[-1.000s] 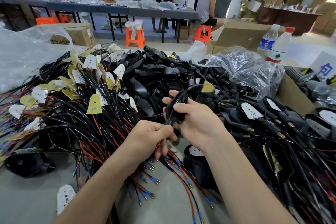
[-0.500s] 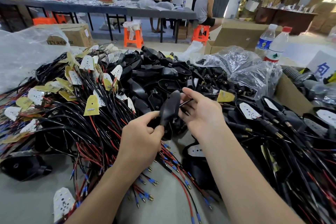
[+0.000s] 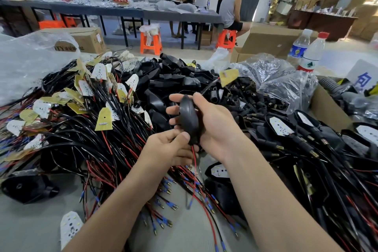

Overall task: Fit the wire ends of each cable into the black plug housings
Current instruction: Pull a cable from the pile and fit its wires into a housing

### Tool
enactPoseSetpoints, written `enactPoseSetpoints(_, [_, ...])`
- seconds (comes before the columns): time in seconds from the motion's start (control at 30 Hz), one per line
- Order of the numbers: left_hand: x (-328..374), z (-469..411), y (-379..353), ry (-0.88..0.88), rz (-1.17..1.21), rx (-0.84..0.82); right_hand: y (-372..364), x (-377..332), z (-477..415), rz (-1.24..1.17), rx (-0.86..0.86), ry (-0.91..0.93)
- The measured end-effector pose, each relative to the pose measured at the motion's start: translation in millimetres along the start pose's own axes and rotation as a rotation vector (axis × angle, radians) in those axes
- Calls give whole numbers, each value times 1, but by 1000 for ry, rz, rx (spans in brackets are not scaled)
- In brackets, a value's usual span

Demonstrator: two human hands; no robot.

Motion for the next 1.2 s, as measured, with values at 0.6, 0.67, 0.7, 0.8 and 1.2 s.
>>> enactPoseSetpoints(0.6, [0, -16, 19, 13, 346, 32, 4, 0, 16, 490, 109, 74])
enactPoseSetpoints(0.67, [4, -15, 30, -46, 309, 125, 6, 12, 24, 417, 81, 20])
enactPoseSetpoints(0.7, [5, -14, 33, -63, 297, 159, 7, 18, 28, 461, 60, 5])
enactPoseSetpoints(0.8, [6, -14, 38, -62, 331, 196, 17, 25, 37, 644, 107, 18])
enactPoseSetpoints(1.2, [22, -16, 53, -144, 605, 185, 36, -50, 72, 1572, 541, 287])
Point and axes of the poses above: each hand's wrist, its own z-axis away from the middle knuckle, its own y-axis out of the back of the hand, x = y × z, the point moved 9 cm from there along -z, towards the middle knuckle, and after that the axes turned 2 degrees about y, right-handed, at the moved point
